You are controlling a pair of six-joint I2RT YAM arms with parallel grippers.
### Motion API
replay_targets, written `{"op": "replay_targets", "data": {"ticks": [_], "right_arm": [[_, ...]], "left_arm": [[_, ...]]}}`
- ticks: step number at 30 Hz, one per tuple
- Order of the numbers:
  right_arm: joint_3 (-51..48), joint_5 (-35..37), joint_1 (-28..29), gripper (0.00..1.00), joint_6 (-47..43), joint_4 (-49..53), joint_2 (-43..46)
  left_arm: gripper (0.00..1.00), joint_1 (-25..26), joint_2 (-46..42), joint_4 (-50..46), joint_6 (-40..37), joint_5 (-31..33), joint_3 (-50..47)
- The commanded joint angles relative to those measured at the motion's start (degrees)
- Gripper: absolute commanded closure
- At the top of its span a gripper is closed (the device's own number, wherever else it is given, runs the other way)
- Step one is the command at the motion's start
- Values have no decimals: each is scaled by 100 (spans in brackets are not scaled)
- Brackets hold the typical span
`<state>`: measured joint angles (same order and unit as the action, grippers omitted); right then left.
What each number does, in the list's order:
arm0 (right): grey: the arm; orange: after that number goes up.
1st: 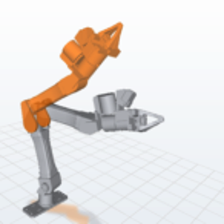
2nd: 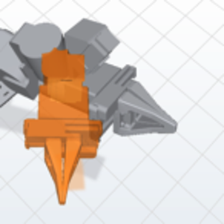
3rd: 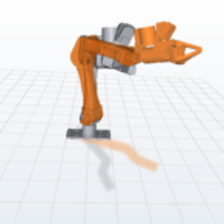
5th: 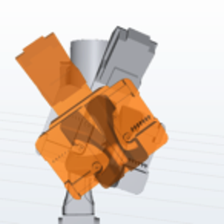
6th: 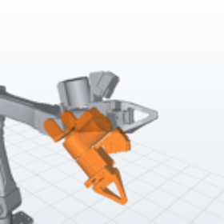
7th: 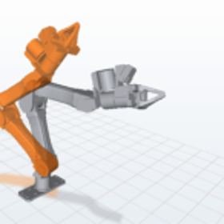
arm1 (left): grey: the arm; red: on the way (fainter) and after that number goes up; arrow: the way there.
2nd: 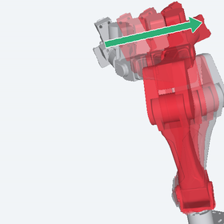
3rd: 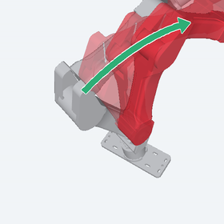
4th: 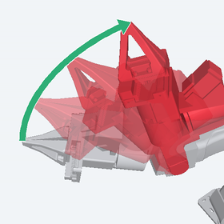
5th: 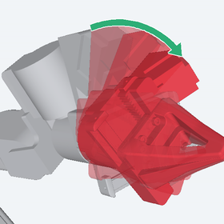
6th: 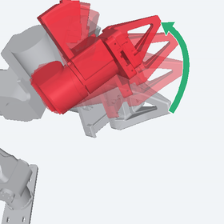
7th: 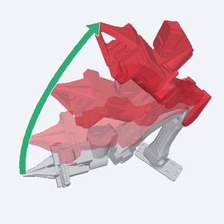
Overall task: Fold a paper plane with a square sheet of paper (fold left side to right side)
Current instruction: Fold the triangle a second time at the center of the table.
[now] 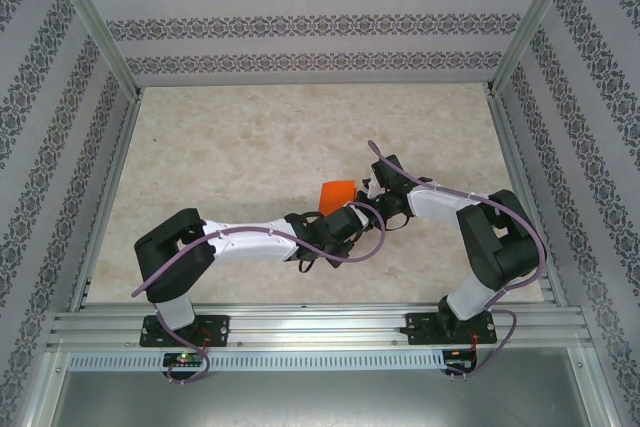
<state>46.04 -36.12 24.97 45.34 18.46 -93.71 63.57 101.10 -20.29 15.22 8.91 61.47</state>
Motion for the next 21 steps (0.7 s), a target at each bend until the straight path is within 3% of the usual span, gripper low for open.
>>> {"op": "replay_targets", "data": {"ticks": [1, 7, 21], "right_arm": [[137, -60, -27, 87, -78, 56, -68], [142, -49, -27, 85, -130, 38, -31], [-167, 483, -570, 52, -326, 64, 1191]], "left_arm": [[87, 59, -90, -133, -8, 165, 148], [97, 18, -160, -86, 20, 80, 122], [100, -456, -664, 398, 193, -808, -415]]}}
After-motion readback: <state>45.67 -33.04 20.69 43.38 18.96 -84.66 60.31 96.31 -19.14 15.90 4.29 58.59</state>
